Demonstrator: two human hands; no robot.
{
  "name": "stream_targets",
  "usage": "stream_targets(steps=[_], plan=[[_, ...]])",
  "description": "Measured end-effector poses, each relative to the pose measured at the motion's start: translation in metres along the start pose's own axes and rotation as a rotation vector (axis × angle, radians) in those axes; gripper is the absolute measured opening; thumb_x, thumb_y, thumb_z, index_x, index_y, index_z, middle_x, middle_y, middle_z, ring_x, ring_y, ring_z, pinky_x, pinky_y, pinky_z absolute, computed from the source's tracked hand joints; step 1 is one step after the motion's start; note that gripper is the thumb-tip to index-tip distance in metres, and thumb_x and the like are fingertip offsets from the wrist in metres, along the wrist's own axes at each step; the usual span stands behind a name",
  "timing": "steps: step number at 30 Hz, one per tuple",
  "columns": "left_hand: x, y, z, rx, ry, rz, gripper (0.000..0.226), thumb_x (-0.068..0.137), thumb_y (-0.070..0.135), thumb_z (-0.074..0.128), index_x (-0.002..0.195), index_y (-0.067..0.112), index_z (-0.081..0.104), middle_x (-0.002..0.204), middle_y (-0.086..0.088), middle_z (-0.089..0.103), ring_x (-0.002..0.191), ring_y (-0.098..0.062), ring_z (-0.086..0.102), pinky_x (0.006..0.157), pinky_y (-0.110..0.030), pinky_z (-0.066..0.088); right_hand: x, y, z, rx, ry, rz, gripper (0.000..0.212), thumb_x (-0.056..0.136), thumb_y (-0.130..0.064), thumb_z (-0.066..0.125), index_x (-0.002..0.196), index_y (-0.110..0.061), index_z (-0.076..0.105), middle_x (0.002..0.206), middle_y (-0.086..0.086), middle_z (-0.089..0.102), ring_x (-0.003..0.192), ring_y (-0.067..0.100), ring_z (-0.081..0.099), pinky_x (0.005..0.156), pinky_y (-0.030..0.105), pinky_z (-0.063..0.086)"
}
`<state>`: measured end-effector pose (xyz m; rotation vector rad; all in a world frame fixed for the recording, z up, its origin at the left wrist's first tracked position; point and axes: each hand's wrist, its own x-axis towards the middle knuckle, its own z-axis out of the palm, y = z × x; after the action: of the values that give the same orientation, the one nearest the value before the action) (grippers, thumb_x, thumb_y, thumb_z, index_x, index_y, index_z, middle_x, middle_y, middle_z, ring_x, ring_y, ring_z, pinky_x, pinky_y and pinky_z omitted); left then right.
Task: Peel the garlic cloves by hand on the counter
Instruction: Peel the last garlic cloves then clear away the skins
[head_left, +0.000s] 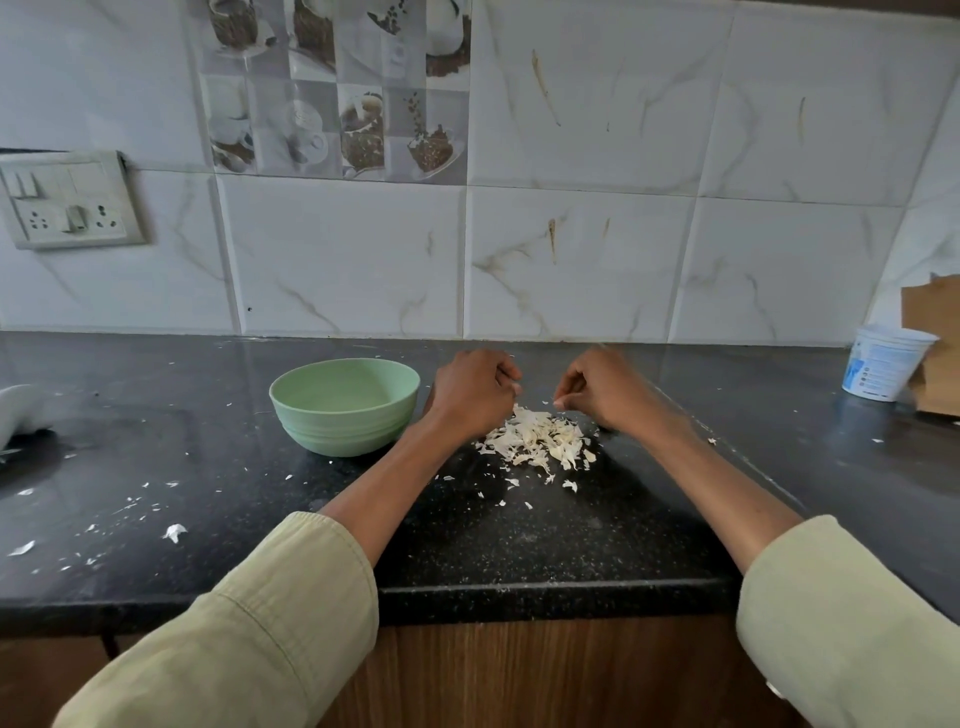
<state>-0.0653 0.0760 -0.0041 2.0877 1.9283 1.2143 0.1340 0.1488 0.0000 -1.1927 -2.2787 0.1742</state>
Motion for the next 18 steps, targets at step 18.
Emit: stream_targets(steps=[18], plan=[[0.005, -0.007, 0.008, 0.01, -0.016, 0.05, 0.014, 0.095, 0.017, 0.068, 0.097, 0.025, 0.079, 0.097, 0.012, 0.078, 0.094, -0.009, 0.072, 0.094, -0.042, 0.06, -0.001, -0.014, 0.007, -0.26, 0.069, -0.123, 0.008, 0.089, -0.016, 0.083, 0.087, -0.017, 0.076, 0.09, -0.001, 0.073, 0.09, 0.014, 0.067, 0.092, 0.036, 0.058]])
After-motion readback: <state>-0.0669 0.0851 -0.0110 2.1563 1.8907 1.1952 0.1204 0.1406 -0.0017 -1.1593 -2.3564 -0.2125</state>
